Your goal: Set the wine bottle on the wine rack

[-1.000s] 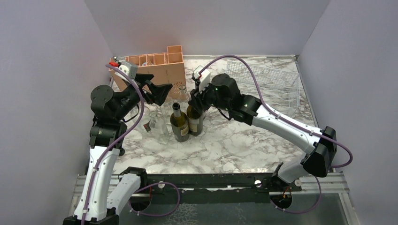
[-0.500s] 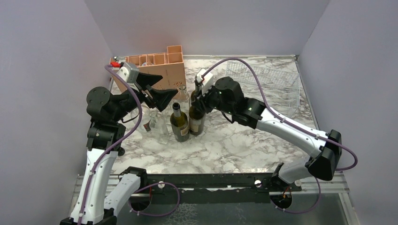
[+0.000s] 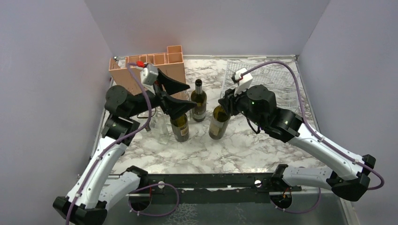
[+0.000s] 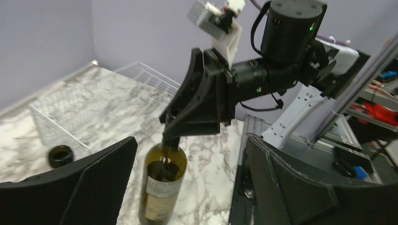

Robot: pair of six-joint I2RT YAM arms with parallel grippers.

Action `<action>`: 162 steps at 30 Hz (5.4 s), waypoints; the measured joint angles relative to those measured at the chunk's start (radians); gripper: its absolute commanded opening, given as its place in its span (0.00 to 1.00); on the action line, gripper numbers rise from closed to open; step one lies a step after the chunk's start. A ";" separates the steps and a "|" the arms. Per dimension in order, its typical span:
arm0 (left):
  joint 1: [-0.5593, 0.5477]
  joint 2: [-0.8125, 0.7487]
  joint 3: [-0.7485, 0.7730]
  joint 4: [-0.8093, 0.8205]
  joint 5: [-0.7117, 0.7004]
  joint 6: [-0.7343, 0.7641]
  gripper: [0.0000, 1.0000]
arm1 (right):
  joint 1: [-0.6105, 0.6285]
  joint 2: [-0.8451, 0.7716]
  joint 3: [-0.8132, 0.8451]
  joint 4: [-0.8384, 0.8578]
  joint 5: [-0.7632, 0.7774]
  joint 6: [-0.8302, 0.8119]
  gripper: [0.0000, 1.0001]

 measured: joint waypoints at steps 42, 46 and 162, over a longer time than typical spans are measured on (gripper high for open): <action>-0.681 0.484 -0.443 0.481 -0.559 0.430 0.95 | 0.000 -0.317 -0.015 -0.298 0.030 0.269 0.01; -0.681 0.509 -0.463 0.569 -0.514 0.438 0.94 | 0.000 -0.327 -0.015 -0.293 -0.002 0.268 0.01; -0.607 0.309 -0.145 0.409 -0.719 1.089 0.99 | 0.005 -0.266 -0.233 -0.572 0.156 0.490 0.01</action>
